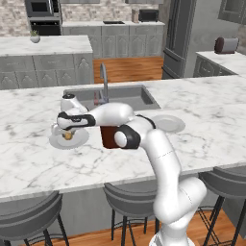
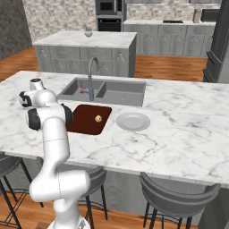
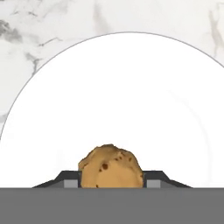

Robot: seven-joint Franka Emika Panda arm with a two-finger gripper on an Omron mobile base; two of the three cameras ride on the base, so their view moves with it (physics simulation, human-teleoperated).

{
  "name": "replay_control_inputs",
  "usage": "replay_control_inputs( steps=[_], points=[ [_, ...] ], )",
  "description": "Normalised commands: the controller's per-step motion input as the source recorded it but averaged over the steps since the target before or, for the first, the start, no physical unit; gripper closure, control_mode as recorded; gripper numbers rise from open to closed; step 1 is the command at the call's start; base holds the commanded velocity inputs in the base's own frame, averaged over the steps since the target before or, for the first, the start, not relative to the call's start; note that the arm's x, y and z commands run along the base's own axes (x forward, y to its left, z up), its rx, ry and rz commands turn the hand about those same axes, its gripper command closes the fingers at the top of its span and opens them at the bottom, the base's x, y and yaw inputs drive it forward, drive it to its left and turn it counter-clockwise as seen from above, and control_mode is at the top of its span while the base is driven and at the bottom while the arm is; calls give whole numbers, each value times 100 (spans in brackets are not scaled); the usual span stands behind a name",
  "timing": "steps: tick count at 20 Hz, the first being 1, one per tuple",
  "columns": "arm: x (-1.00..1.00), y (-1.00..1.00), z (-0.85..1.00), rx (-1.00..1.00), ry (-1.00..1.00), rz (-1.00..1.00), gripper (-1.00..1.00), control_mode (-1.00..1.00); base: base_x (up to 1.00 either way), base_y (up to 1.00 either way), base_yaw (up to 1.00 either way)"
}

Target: Move the dessert items from the plate to the tray.

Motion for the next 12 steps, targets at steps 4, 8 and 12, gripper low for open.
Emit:
replay_control_inputs(
  steps=[4, 8, 12],
  points=[
    [-25, -39, 40, 1, 0, -4, 100, -100, 0, 0, 0],
    [-76, -92, 90, 2, -2, 0, 100, -100, 0, 0, 0],
    [-96, -97, 69, 2, 0, -1, 100, -100, 0, 0, 0]
  ],
)
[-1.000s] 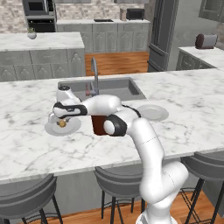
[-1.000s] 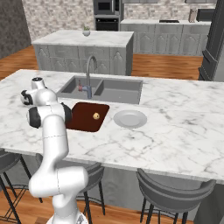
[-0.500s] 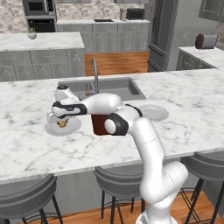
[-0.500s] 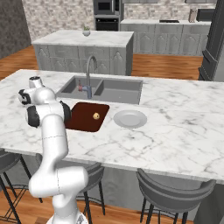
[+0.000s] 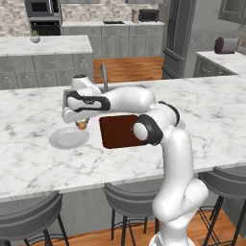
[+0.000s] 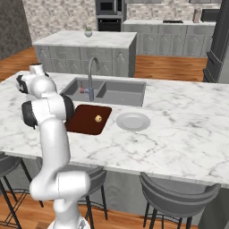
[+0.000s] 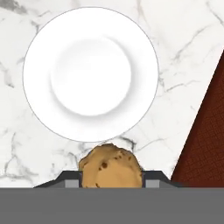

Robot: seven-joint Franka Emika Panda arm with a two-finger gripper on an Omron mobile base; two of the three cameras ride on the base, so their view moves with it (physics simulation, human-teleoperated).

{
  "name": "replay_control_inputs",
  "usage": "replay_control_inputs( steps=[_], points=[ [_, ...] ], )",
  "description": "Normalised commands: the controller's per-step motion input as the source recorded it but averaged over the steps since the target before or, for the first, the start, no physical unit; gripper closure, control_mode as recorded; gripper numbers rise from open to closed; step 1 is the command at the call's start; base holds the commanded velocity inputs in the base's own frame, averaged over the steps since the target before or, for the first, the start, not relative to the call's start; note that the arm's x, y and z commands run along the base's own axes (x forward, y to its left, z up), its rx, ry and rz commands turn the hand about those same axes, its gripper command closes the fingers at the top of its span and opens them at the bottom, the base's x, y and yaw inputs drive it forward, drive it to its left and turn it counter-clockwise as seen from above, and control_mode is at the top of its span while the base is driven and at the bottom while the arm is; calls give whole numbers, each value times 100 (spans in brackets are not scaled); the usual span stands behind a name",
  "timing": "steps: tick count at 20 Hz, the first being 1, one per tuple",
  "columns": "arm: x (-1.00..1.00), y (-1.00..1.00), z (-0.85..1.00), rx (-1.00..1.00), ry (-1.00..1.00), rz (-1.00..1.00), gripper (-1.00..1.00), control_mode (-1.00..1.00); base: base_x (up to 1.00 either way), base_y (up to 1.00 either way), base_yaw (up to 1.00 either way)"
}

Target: Move the dessert items from the plate to the tray.

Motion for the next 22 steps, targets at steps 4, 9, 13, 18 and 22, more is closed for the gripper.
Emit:
replay_control_inputs(
  steps=[4, 9, 13, 18, 22],
  points=[
    [-100, -100, 19, 0, 0, -5, 100, -100, 0, 0, 0],
    [-32, -100, 1, 0, 1, -21, 100, -100, 0, 0, 0],
    [14, -99, -18, 0, 1, -25, 100, -100, 0, 0, 0],
    [89, -31, 4, 0, 9, -26, 100, -100, 0, 0, 0],
    [49, 0, 4, -1, 0, -2, 100, -100, 0, 0, 0]
  ],
)
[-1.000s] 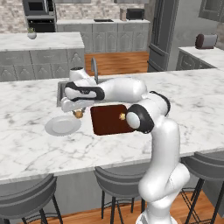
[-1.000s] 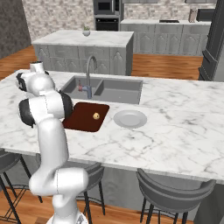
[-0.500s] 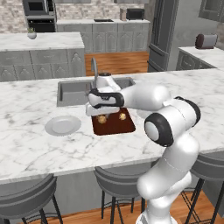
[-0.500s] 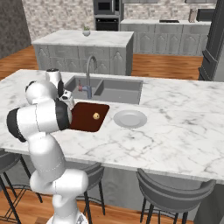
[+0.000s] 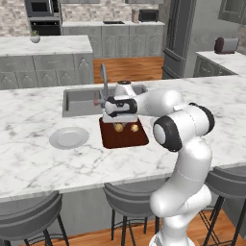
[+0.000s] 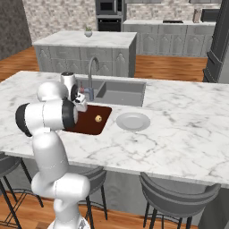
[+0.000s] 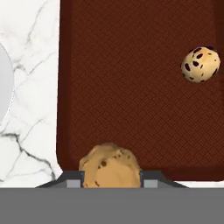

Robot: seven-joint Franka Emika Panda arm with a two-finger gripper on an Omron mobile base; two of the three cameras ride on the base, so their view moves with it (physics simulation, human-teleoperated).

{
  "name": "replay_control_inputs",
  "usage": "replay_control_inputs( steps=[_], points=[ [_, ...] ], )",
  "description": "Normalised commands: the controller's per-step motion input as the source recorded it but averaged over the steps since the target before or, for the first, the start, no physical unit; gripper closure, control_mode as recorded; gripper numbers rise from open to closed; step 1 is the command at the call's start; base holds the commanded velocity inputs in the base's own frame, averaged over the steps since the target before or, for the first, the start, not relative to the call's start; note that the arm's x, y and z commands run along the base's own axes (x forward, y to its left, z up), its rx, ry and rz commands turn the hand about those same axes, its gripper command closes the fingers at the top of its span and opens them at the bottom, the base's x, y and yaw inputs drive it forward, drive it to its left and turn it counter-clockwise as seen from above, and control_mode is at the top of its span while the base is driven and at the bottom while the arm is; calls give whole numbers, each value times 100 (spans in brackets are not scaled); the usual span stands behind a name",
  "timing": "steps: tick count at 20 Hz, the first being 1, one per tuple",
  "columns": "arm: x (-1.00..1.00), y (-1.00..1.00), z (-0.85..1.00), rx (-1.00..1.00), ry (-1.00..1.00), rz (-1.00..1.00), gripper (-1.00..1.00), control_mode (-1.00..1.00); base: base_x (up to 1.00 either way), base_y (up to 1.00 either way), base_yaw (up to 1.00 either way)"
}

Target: Move the dessert items from the plate to the tray.

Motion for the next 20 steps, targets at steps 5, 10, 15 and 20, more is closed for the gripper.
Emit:
replay_control_inputs(
  steps=[5, 10, 15, 20],
  points=[
    [35, -10, -20, -10, 1, 0, 100, -100, 0, 0, 0],
    [48, -37, -73, -8, 5, -5, 100, -100, 0, 0, 0],
    [26, 0, -63, -1, 2, -8, 100, -100, 0, 0, 0],
    [9, 0, -12, 0, 0, -4, -100, -100, 0, 0, 0]
  ],
)
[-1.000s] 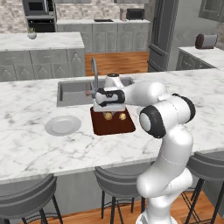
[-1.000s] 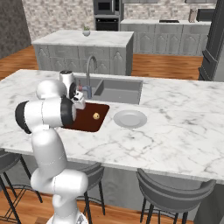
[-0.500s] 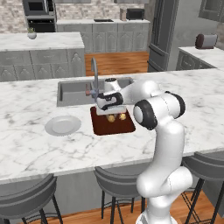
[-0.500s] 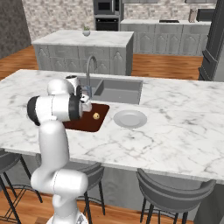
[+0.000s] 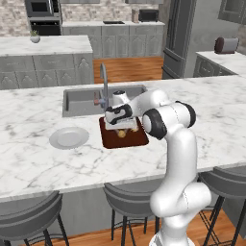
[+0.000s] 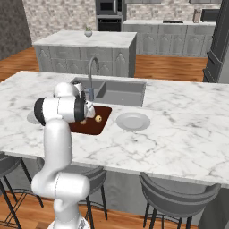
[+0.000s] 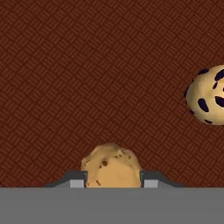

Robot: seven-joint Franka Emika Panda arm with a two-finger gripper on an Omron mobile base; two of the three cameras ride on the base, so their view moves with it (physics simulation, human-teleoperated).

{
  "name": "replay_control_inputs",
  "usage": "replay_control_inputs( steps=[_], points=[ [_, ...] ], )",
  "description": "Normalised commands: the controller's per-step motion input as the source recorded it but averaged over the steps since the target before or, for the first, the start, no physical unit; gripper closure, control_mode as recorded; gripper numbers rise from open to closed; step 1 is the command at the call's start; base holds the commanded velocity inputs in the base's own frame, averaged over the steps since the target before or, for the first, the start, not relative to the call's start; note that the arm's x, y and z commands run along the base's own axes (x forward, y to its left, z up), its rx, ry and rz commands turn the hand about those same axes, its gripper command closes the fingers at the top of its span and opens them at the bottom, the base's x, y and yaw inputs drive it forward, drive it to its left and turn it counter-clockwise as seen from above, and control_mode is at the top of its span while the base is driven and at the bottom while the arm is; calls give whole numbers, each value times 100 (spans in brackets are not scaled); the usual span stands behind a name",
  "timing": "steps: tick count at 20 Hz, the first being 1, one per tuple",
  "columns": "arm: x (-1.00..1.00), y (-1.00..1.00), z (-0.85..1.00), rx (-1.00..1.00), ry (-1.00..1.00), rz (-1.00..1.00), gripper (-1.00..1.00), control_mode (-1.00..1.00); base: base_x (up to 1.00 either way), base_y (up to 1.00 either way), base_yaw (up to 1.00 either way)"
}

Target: Move the dessert items from the plate to the tray.

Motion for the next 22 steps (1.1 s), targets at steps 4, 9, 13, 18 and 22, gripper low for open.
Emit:
replay_control_inputs(
  steps=[4, 9, 13, 18, 22],
  points=[
    [1, 1, -2, 0, 0, -1, -100, -100, 0, 0, 0],
    [-3, -2, 43, 4, 0, 0, -100, -100, 0, 0, 0],
    [-43, 0, 100, 2, -12, 0, -100, -100, 0, 0, 0],
    [-98, -13, 52, 0, -29, 4, -100, -100, 0, 0, 0],
    [-100, -11, 0, -1, -63, 5, -100, -100, 0, 0, 0]
  ],
)
